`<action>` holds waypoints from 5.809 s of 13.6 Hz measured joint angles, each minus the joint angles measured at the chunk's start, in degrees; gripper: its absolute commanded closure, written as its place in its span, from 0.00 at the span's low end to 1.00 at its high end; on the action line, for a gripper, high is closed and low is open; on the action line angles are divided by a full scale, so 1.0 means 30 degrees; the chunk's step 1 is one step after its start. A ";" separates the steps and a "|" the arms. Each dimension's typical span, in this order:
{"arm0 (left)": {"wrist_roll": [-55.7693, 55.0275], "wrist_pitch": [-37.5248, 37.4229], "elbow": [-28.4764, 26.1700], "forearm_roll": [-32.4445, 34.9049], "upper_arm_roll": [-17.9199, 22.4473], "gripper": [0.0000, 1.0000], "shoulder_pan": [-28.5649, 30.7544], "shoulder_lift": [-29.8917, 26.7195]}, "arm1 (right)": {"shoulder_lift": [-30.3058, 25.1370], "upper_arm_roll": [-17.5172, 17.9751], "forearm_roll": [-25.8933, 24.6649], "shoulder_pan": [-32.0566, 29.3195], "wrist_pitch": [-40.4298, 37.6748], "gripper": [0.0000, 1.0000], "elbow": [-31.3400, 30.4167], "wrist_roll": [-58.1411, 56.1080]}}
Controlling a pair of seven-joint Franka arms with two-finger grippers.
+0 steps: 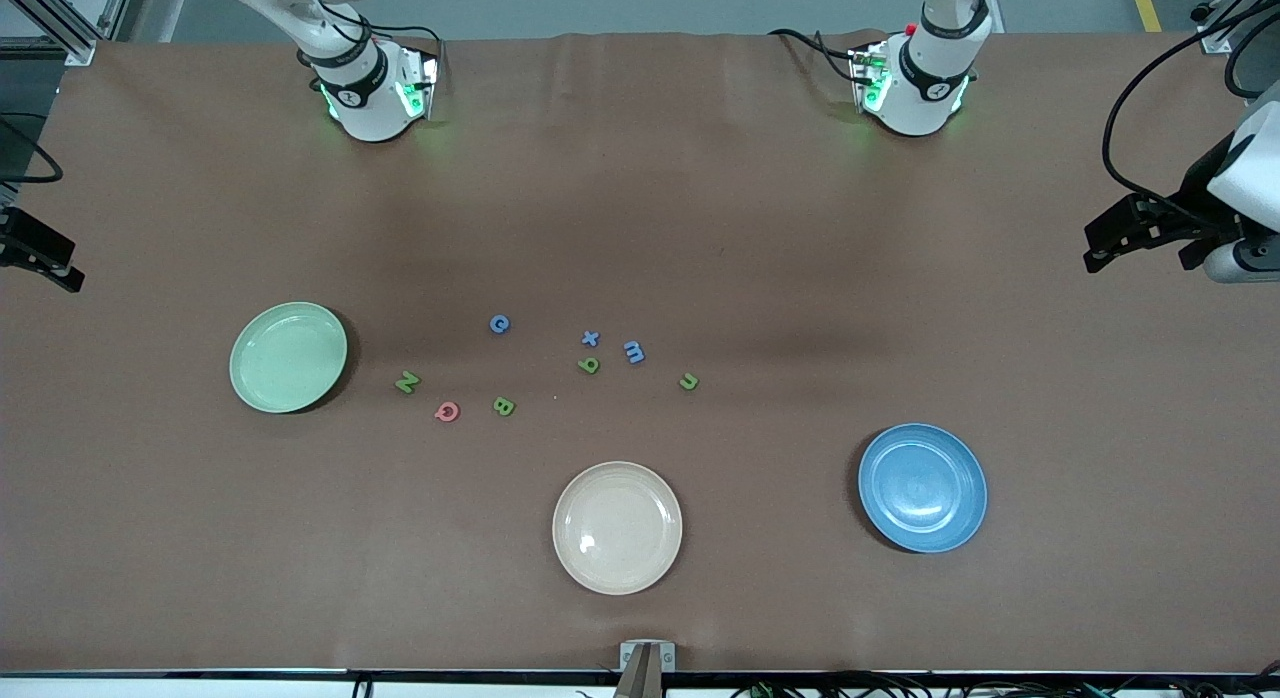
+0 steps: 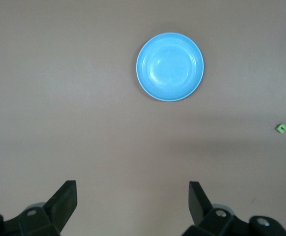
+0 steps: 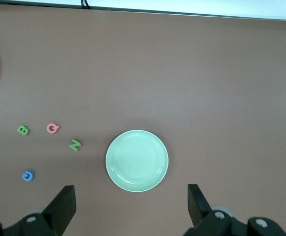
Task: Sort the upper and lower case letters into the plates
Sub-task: 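Move both grippers out from rest toward the scattered letters, then grasp the green n with the left gripper while the right gripper grasps the green Z, then drop the n in the blue plate while the right gripper carries Z, then release the Z in the green plate while the left gripper reaches a letter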
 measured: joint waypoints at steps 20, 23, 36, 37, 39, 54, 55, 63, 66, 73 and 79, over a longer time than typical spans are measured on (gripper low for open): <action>-1.7399 1.0100 -0.1315 -0.0145 -0.0380 0.00 -0.9129 0.9341 | 0.2988 0.0187 -0.0028 0.0880 0.1525 0.00 0.0166 0.0627; -2.1400 1.2657 -0.1304 0.0371 -0.0370 0.03 -1.0333 1.1410 | 0.4252 0.0234 -0.0045 0.2807 0.2092 0.00 0.0153 0.3247; -2.6790 1.3802 0.1440 0.0449 -0.0341 0.57 -1.1642 1.5694 | 0.6151 0.0117 0.0967 0.4800 1.1055 0.00 -0.7310 1.0117; -2.6792 1.3801 0.1450 0.0449 -0.0334 0.62 -1.1677 1.5745 | 0.6249 0.0094 0.1220 0.4798 1.2335 0.00 -0.8226 1.0178; -2.6791 1.3802 0.1468 0.0450 -0.0268 0.69 -1.1675 1.5872 | 0.6538 0.0066 0.1361 0.4795 1.4163 0.00 -0.9545 1.0412; -1.6072 1.0465 0.1784 0.3543 0.1451 0.99 -0.5243 1.3554 | 0.9203 0.0214 0.1512 0.5676 1.5550 0.26 -1.0172 1.3985; -1.4755 1.0467 0.1582 0.3543 0.1437 0.78 -0.4513 1.3641 | 0.9420 0.0204 0.1515 0.5674 1.5697 0.38 -1.0181 1.3993; -1.3709 1.0602 0.1467 0.1971 0.0293 0.00 -0.3532 1.4201 | 0.9227 0.0195 0.1561 0.5681 1.5557 0.84 -1.0114 1.4005; -1.6975 1.0776 0.1519 0.1952 -0.0930 0.01 -0.5505 1.4197 | 0.9163 0.0152 0.1557 0.5670 1.4833 0.84 -0.9926 1.3803; -2.1733 1.3251 0.1398 0.1916 -0.0943 0.15 -1.1213 1.4871 | 0.6483 -0.0329 0.1537 0.1282 1.0094 0.84 -0.8573 0.4581; -2.4356 1.5026 0.1439 0.1908 -0.0939 0.20 -1.2408 1.6003 | 0.6839 -0.0335 0.1538 -0.1757 1.4496 0.84 -1.1568 -0.1570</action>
